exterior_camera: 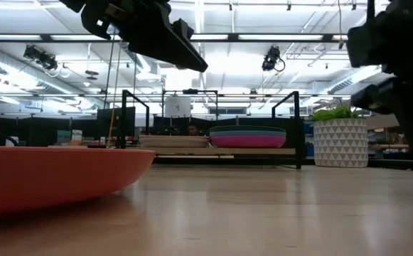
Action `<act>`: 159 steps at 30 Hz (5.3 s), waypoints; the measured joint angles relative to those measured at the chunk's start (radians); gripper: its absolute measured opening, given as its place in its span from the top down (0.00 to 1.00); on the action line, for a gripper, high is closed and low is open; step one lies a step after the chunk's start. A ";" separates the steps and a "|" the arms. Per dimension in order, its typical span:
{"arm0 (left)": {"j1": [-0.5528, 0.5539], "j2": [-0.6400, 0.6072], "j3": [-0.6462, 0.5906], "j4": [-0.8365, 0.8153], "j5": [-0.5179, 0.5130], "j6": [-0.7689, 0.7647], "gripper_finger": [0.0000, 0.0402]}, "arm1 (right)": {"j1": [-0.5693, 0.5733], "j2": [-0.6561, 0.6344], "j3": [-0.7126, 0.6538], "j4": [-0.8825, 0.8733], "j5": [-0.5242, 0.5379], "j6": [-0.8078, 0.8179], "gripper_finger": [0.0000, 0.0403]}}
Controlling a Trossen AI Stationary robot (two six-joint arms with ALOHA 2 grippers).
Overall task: Place and stack plates onto a shelf
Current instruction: Stack the light blue plate on top of the brown plate on the shelf
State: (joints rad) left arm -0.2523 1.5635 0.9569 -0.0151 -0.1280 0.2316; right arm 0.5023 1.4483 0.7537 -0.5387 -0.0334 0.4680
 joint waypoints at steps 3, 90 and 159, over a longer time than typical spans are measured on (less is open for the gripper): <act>0.000 0.000 0.000 0.000 0.000 0.001 0.73 | 0.013 0.048 0.021 -0.004 0.003 0.004 0.64; -0.055 0.192 -0.001 0.338 -0.195 1.009 0.83 | -0.557 -0.207 0.191 0.025 -0.124 -0.008 0.81; 0.363 0.102 -0.001 -0.083 -0.547 0.158 0.53 | -0.370 -0.370 0.278 -0.083 0.275 -0.277 0.81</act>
State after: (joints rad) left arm 0.1104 1.6653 0.9562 -0.0983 -0.6747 0.3899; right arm 0.1318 1.0782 1.0313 -0.6215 0.2417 0.1913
